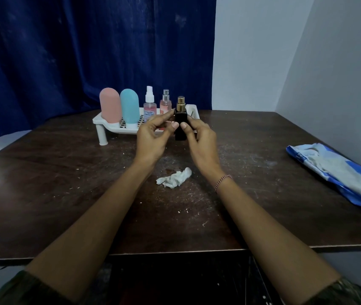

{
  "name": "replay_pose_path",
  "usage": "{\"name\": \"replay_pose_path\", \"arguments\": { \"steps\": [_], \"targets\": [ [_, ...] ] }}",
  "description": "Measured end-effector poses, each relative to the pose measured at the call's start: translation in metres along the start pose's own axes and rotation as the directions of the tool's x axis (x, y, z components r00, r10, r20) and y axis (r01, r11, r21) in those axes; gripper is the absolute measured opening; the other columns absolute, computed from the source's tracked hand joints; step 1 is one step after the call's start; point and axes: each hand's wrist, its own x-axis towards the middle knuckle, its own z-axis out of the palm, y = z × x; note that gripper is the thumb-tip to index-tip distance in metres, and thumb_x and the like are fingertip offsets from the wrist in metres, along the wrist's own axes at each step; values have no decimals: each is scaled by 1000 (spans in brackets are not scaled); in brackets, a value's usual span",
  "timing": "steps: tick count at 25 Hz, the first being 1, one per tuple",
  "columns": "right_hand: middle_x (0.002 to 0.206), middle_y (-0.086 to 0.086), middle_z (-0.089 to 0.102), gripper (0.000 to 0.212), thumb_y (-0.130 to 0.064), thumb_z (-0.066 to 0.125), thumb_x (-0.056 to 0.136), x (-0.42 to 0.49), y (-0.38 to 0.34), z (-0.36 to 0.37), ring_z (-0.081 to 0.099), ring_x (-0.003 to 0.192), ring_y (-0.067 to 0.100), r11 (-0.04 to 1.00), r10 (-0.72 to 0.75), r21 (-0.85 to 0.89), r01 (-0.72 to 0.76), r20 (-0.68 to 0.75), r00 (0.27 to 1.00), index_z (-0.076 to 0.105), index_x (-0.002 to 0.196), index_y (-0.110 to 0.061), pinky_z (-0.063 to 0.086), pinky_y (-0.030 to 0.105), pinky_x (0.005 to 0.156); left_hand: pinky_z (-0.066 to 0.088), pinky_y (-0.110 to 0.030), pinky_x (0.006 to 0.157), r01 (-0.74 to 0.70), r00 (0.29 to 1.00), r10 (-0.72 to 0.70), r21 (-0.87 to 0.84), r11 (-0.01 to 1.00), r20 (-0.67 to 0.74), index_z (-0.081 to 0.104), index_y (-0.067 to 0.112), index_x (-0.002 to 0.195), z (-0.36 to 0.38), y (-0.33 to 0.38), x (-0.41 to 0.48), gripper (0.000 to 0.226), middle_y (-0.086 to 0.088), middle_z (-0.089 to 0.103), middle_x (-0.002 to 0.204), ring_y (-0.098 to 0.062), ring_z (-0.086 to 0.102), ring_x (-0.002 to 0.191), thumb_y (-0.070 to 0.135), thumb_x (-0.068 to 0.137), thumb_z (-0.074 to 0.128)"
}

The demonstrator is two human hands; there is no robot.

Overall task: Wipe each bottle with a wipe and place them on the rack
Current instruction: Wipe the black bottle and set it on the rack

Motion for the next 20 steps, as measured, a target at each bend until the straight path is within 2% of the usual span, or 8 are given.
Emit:
{"name": "replay_pose_path", "arguments": {
  "steps": [2, 6, 9, 14, 18, 20],
  "targets": [
    [109, 9, 65, 31, -23, 49, 95, 0, 1, 0, 56, 100, 24, 1000, 0, -10, 0, -7, 1000, 58, 122, -9, 48, 44, 86, 48, -8, 76, -16, 1000, 16, 33, 999, 10, 52, 20, 126, 1, 0, 0, 44, -8, 59, 115, -3, 56, 97, 6, 86, 63],
    [111, 9, 65, 32, -19, 53, 94, -1, -2, -1, 58, 100, 23, 1000, 6, 6, -6, -8, 1000, 57, 123, -9, 50, 42, 87, 51, -13, 78, -30, 999, 27, 87, 996, 29, 53, 13, 129, 0, -3, 0, 46, -6, 56, 114, -4, 56, 96, 1, 85, 63],
    [113, 10, 65, 35, -15, 58, 91, -1, -6, -4, 59, 97, 14, 999, 37, 36, -37, -5, 999, 56, 125, -8, 49, 26, 87, 52, -14, 81, -14, 1000, 13, 101, 995, 7, 56, 10, 127, 0, -5, 0, 47, -7, 57, 119, -5, 58, 99, -2, 82, 65],
    [108, 7, 67, 35, -12, 66, 84, -1, -8, -6, 60, 88, 5, 998, 37, 61, -34, -52, 998, 60, 118, -7, 49, 11, 78, 53, -17, 79, -48, 996, 55, 105, 993, -67, 56, 12, 117, 1, -6, 0, 43, -5, 63, 105, -10, 61, 96, 0, 78, 70],
    [106, 7, 66, 34, -9, 73, 78, -1, -12, -12, 60, 82, -8, 987, 23, 160, -10, -78, 997, 63, 110, -8, 49, 8, 74, 54, -16, 79, -161, 973, 200, 292, 943, -110, 65, 11, 112, 2, -4, -4, 33, -2, 65, 105, -8, 63, 94, 0, 81, 68],
    [106, 5, 66, 34, -13, 73, 77, 0, -13, -13, 61, 87, -4, 988, -14, 153, 27, -88, 996, 63, 109, -11, 50, 11, 76, 54, -16, 79, -213, 957, 271, 373, 903, -108, 66, 13, 113, 1, -4, -5, 33, -2, 66, 107, -7, 63, 94, 4, 81, 68]
  ]
}}
